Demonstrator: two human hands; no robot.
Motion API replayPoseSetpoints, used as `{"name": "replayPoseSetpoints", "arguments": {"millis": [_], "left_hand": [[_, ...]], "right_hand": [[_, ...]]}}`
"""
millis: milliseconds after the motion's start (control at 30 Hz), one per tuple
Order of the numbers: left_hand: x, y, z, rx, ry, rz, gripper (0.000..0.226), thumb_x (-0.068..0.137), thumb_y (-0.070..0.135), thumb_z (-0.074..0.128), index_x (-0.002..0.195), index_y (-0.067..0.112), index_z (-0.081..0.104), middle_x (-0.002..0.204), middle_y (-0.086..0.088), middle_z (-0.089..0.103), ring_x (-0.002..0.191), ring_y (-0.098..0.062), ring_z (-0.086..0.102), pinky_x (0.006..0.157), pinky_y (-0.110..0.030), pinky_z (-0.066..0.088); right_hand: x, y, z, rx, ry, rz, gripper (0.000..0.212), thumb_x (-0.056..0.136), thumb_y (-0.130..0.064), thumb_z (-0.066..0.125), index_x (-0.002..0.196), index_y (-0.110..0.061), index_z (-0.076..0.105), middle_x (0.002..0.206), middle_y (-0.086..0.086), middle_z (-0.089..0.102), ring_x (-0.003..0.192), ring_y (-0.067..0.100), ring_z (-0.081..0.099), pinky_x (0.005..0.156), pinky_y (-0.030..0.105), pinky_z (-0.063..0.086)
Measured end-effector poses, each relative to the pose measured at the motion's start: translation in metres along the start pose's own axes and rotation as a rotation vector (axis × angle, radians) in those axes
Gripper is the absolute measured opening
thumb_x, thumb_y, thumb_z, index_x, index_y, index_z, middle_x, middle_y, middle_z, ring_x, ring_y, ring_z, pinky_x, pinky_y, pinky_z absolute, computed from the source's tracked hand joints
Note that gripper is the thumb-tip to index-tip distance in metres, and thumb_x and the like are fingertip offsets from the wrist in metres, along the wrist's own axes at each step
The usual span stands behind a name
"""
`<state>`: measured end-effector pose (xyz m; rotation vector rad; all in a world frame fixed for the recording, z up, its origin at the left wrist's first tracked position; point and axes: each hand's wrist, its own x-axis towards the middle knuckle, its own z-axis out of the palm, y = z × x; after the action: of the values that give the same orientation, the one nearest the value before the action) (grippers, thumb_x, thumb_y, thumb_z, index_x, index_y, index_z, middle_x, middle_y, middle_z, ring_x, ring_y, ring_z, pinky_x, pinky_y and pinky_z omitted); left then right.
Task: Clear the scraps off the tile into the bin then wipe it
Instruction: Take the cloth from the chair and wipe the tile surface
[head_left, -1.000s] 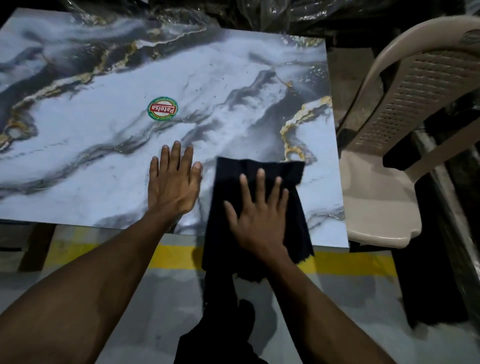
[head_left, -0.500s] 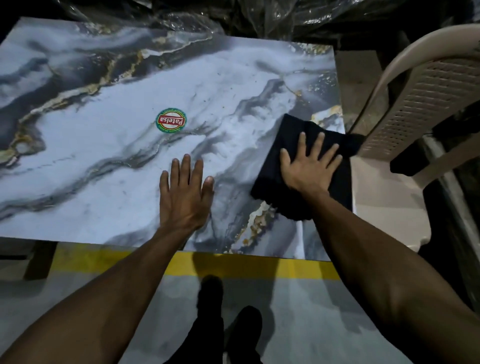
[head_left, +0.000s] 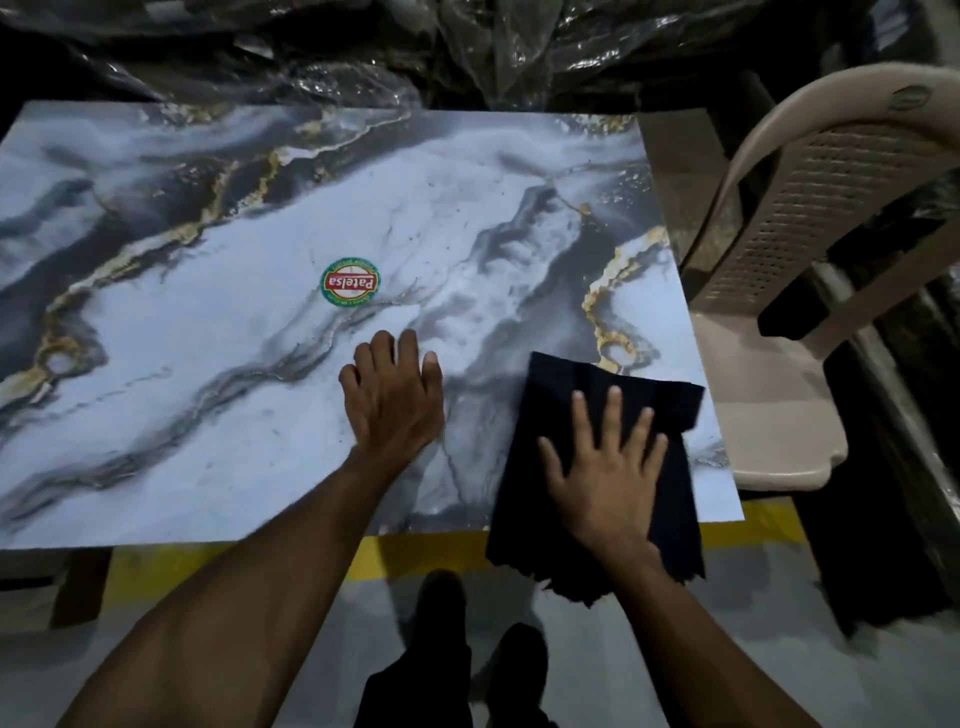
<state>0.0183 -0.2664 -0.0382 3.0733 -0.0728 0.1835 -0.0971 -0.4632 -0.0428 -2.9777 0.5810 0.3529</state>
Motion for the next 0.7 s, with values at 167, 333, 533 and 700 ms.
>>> {"name": "replayPoseSetpoints", "arguments": {"millis": [167, 333, 533, 700], "left_hand": [[0.058, -0.006, 0.014, 0.006, 0.055, 0.095, 0.032, 0.095, 0.031, 0.044, 0.119, 0.02, 0.06, 0.12, -0.009, 0.062, 0.095, -0.029, 0.059, 0.075, -0.038, 0.044], [0.106, -0.02, 0.03, -0.049, 0.023, 0.274, 0.045, 0.098, 0.036, 0.035, 0.135, 0.014, 0.049, 0.144, -0.018, 0.045, 0.129, -0.037, 0.045, 0.1, -0.046, 0.039], [0.149, -0.017, 0.035, -0.194, -0.066, 0.236, 0.055, 0.097, 0.043, 0.028, 0.147, 0.02, 0.036, 0.158, -0.013, 0.026, 0.146, -0.034, 0.021, 0.116, -0.049, 0.017], [0.15, -0.018, 0.035, -0.137, -0.078, 0.277, 0.059, 0.099, 0.045, 0.022, 0.148, 0.014, 0.034, 0.156, -0.017, 0.028, 0.144, -0.039, 0.024, 0.115, -0.054, 0.019]], "right_hand": [[0.066, 0.026, -0.02, 0.079, 0.018, 0.285, 0.076, 0.09, -0.072, 0.014, 0.155, -0.034, 0.005, 0.164, 0.008, -0.004, 0.147, 0.044, -0.005, 0.117, 0.061, -0.002], [0.151, -0.01, -0.038, 0.108, 0.019, 0.215, 0.076, 0.091, -0.071, 0.014, 0.155, -0.034, 0.001, 0.163, 0.01, -0.01, 0.146, 0.046, -0.011, 0.115, 0.062, -0.008], [0.147, -0.088, -0.031, 0.086, 0.056, -0.051, 0.072, 0.092, -0.067, 0.024, 0.155, -0.034, 0.012, 0.164, 0.011, 0.001, 0.147, 0.047, -0.003, 0.117, 0.061, -0.003], [0.076, -0.068, -0.009, 0.039, 0.068, -0.061, 0.071, 0.092, -0.066, 0.026, 0.153, -0.03, 0.026, 0.163, 0.01, 0.014, 0.146, 0.046, 0.012, 0.118, 0.058, 0.008]]}}
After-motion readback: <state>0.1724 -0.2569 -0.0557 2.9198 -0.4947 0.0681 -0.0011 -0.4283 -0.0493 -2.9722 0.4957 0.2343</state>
